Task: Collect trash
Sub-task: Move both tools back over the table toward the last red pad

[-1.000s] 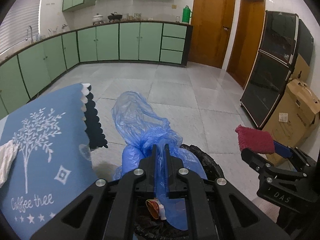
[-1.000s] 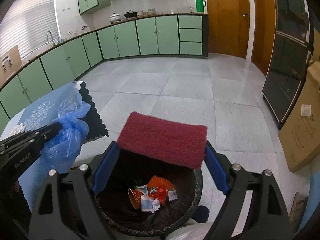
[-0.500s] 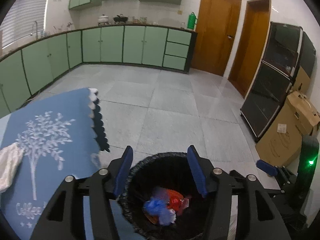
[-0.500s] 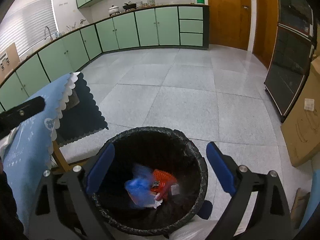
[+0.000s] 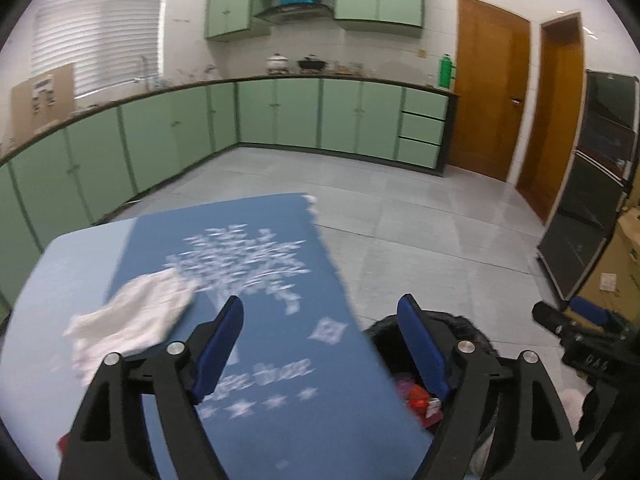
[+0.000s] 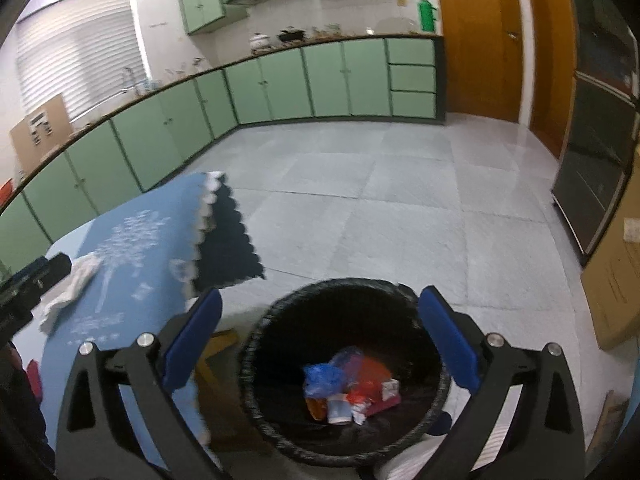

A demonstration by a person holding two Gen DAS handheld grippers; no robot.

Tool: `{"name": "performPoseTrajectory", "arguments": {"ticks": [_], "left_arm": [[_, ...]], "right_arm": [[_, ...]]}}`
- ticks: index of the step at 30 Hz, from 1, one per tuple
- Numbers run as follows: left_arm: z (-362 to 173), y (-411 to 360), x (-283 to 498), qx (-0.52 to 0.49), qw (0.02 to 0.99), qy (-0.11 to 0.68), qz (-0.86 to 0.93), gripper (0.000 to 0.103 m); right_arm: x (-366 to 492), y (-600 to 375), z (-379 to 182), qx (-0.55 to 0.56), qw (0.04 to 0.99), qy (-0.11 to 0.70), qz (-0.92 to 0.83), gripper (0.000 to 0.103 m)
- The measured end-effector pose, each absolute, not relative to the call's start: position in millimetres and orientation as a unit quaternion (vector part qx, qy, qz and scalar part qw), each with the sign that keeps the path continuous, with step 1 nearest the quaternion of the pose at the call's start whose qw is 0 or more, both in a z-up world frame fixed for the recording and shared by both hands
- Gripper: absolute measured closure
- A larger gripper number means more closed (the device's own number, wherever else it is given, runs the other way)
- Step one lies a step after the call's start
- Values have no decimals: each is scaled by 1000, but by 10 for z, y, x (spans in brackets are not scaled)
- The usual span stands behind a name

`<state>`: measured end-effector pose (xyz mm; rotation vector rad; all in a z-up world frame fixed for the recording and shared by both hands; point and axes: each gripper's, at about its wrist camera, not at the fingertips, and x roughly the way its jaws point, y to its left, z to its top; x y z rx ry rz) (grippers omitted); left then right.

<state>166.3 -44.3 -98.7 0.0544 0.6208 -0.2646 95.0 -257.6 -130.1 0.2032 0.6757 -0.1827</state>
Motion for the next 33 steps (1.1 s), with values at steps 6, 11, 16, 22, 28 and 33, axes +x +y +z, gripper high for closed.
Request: {"name": "performPoseTrajectory", "arguments": {"ticks": [6, 11, 16, 22, 28, 33], "left_arm": [[-947, 50, 1421, 24, 952, 298, -72, 24], [-1045, 492, 1254, 13, 951, 308, -5, 22], [-1246, 920, 1052, 10, 944, 324, 63, 22], [-1486, 1259, 960, -11, 930, 354, 102, 22], [-1634, 1338, 965, -37, 919, 378, 110, 22], [-1740, 1349, 1008, -46, 911, 396, 104, 22]], "right_arm": [[1035, -2098, -1186, 84, 939, 330, -43, 7], [1063, -1684, -1184, 68, 941, 333, -7, 7], [1095, -1286, -1249, 52, 942, 328, 35, 7], [1151, -869, -1368, 30, 941, 330, 72, 7], [1149, -654, -1485, 18, 935, 341, 99, 7], [1154, -618, -1542, 18, 931, 350, 104, 7]]}}
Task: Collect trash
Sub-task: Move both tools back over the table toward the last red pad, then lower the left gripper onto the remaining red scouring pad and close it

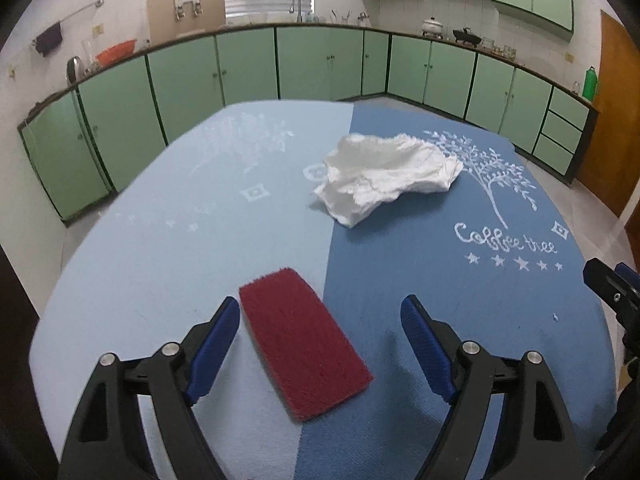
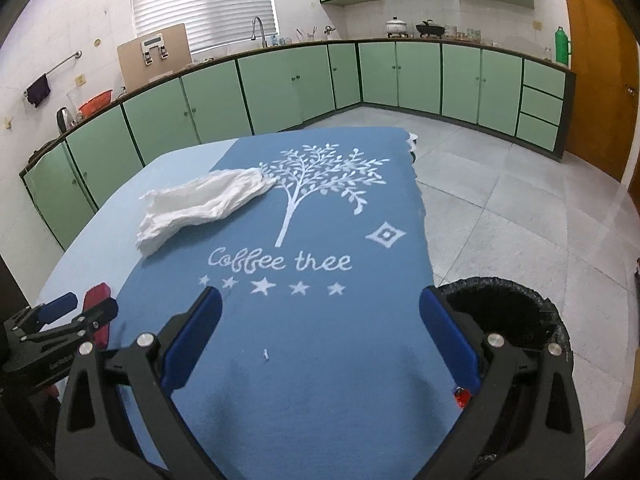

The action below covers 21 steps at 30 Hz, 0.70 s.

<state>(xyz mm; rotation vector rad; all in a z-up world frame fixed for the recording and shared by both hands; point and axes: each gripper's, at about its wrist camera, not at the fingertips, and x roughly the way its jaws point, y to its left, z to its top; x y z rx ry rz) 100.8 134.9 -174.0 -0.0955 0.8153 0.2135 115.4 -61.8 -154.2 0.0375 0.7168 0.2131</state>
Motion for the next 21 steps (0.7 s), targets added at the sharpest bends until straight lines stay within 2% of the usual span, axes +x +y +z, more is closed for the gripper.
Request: {"name": "performPoseTrajectory", "arguments": {"ticks": [7, 9, 11, 20, 21], "left_arm": [[-1846, 1423, 1036, -68, 902, 413, 103, 31], [-1850, 1452, 1021, -71, 902, 411, 112, 44], [-1843, 1493, 992, -80, 902, 407, 119, 50], [-1707, 1556, 914, -93, 911, 385, 115, 53], [-1677, 1566, 911, -92, 913, 382, 113, 57]], "right_arm": [[1165, -572, -1596, 5, 927, 361, 107, 7], [1162, -557, -1605, 3, 924, 366, 108, 7], [1173, -541, -1614, -1, 922, 370, 111, 7], [1148, -454, -1593, -16, 921, 368, 124, 7], [1156, -443, -1582, -16, 922, 367, 125, 7]]}}
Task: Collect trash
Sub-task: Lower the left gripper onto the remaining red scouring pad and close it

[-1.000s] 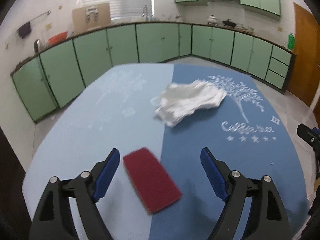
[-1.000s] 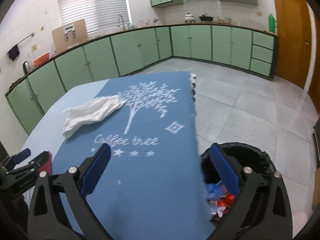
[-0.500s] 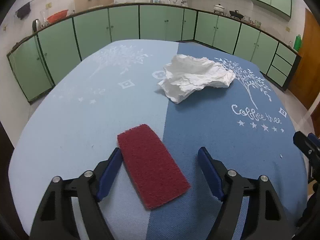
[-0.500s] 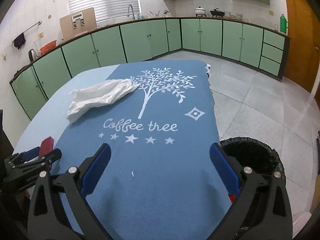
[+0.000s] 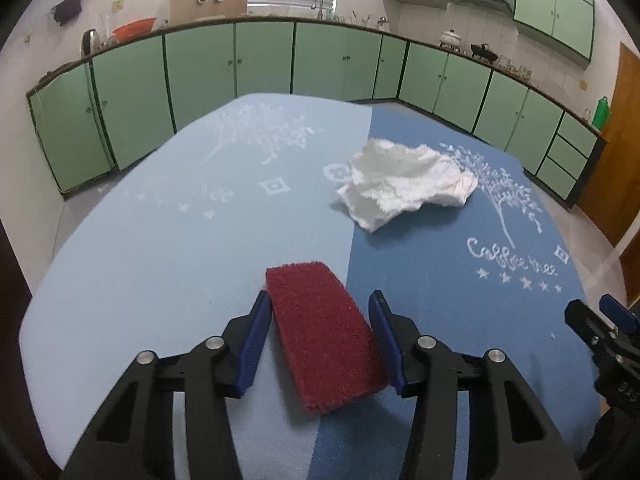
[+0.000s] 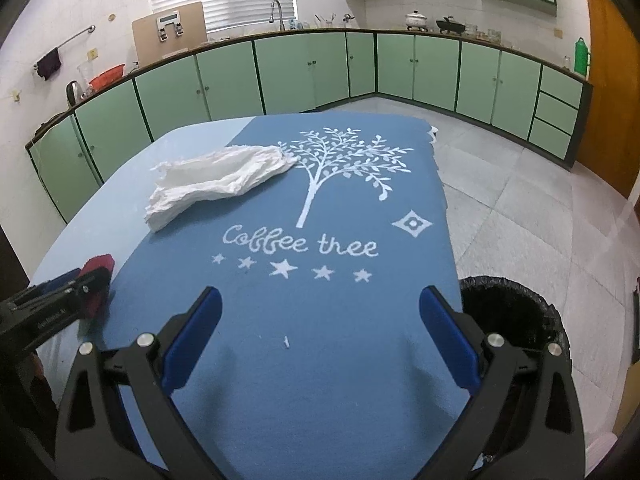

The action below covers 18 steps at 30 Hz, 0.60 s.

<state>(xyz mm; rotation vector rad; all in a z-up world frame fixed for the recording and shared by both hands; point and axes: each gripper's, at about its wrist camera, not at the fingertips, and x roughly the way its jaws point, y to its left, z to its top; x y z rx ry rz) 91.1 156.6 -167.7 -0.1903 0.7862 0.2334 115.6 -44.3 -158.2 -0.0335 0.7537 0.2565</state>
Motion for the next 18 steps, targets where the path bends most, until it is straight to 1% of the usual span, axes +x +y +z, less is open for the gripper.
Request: {"name": "performPoseTrajectory", "arguments": {"ticks": [1, 2, 7, 10, 11, 12, 13, 14, 15, 18], "left_arm": [[-1645, 1579, 914, -89, 914, 378, 114, 80], [-1620, 1587, 935, -88, 915, 377, 111, 88], [-1548, 1620, 1038, -84, 918, 373, 105, 88], [-1574, 1659, 1053, -93, 913, 385, 102, 87], [-1580, 1666, 1039, -95, 912, 386, 101, 83], [-1589, 1665, 1026, -95, 911, 388, 101, 71], [-1599, 1661, 1020, -95, 910, 390, 102, 63], [-1612, 1658, 1005, -95, 910, 390, 103, 50], [-1628, 1655, 986, -96, 910, 391, 102, 46], [-1707, 1646, 947, -96, 905, 401, 105, 37]], "right_arm": [[1162, -436, -1575, -16, 922, 365, 126, 7], [1179, -424, -1559, -17, 923, 364, 125, 7], [1296, -330, -1475, -12, 926, 354, 128, 7], [1350, -243, -1450, -14, 926, 353, 130, 7], [1362, -223, -1445, -13, 926, 354, 131, 7], [1363, -205, -1445, -14, 926, 354, 133, 7], [1361, -187, -1450, -15, 925, 354, 134, 7], [1357, -179, -1460, -17, 925, 355, 135, 7], [1362, -171, -1470, -19, 924, 357, 135, 7], [1359, -152, -1508, -20, 921, 364, 135, 7]]}}
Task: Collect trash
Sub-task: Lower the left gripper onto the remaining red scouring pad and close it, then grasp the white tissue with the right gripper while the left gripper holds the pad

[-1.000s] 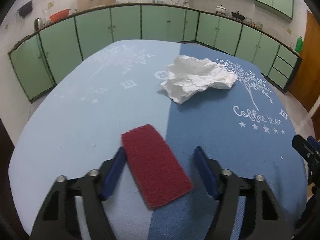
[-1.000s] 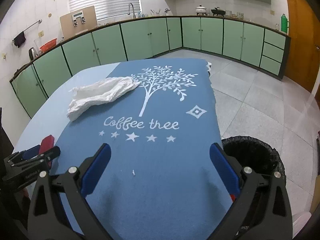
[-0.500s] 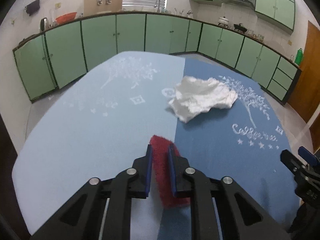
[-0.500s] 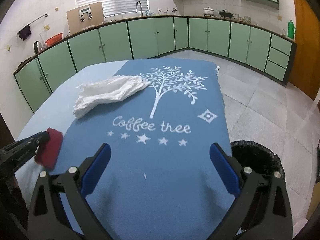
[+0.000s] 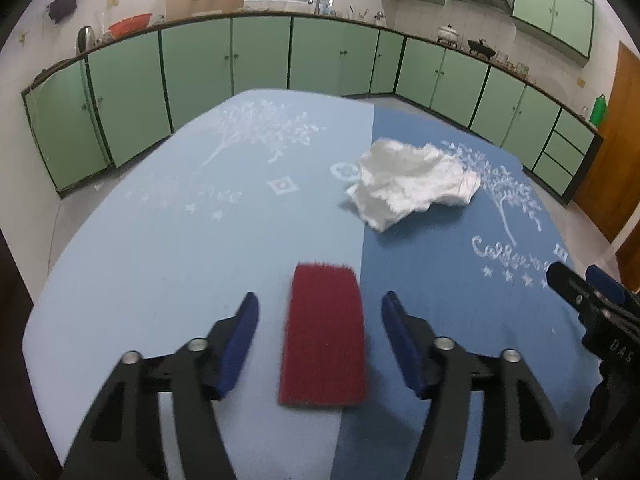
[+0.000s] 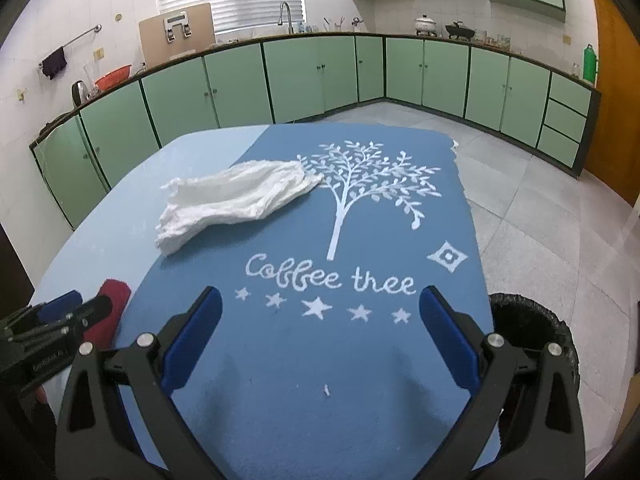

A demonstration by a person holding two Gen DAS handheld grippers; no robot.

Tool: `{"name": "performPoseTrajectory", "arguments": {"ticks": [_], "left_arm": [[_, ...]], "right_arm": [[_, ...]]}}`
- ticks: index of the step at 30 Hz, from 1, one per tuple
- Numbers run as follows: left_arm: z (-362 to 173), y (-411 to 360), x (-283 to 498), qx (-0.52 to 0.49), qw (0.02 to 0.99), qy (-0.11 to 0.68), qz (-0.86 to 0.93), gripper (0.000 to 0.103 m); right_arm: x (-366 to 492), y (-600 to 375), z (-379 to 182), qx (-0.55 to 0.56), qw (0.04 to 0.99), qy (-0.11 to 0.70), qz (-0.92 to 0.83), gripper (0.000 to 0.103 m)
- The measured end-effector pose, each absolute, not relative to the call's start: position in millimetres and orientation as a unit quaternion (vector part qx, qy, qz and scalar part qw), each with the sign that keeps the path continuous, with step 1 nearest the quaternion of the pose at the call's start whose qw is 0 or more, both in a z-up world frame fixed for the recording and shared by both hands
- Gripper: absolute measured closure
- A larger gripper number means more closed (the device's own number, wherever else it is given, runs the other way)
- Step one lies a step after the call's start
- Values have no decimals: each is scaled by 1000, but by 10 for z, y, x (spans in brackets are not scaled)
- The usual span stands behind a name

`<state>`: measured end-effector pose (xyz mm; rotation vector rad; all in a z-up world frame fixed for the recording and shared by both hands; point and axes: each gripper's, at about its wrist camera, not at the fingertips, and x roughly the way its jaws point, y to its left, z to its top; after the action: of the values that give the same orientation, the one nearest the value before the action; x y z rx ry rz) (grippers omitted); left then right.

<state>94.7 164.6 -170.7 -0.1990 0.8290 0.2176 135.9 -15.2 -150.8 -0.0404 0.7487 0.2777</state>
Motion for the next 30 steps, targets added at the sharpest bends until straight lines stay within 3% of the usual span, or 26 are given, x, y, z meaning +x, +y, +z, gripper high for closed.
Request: {"name": "performPoseTrajectory", "arguments": {"ticks": [8, 12, 30], "left_arm": [[-1823, 1620, 973, -87, 897, 419, 109, 32], [-1839, 1595, 996, -77, 901, 412, 114, 62], [-1514, 1885, 1287, -79, 921, 365, 113, 62]], "right_arm": [[1346, -151, -1549, -21, 920, 367, 136, 7], [1384, -162, -1570, -19, 918, 371, 138, 7], [1691, 195, -1421, -21, 925, 348, 152, 7]]}}
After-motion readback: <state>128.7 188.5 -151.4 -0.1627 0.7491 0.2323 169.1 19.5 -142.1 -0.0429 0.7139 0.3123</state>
